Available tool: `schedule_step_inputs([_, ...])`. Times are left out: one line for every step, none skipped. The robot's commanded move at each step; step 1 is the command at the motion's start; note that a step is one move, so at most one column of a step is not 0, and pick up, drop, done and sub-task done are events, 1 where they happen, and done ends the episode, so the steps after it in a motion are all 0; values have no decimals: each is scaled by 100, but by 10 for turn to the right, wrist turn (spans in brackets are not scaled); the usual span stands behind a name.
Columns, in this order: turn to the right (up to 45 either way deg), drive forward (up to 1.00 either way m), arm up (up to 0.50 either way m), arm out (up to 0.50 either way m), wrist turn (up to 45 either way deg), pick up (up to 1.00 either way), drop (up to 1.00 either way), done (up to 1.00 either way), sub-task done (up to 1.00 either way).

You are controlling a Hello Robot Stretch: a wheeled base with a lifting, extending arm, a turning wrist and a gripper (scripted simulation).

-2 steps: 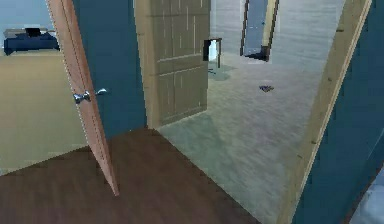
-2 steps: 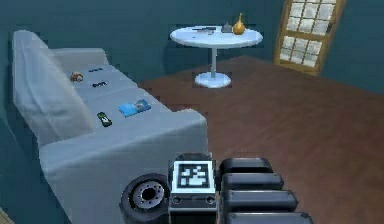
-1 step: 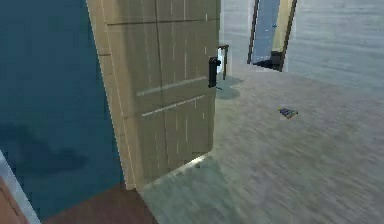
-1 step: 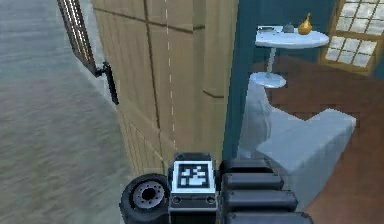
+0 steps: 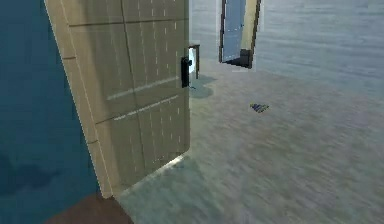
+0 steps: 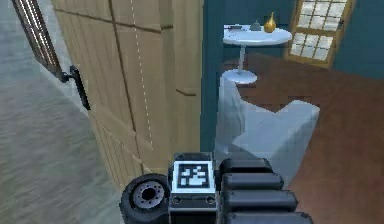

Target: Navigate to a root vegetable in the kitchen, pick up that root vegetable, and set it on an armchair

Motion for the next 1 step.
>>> schedule_step_inputs([0,35,0,0,0,0,0,0,0])
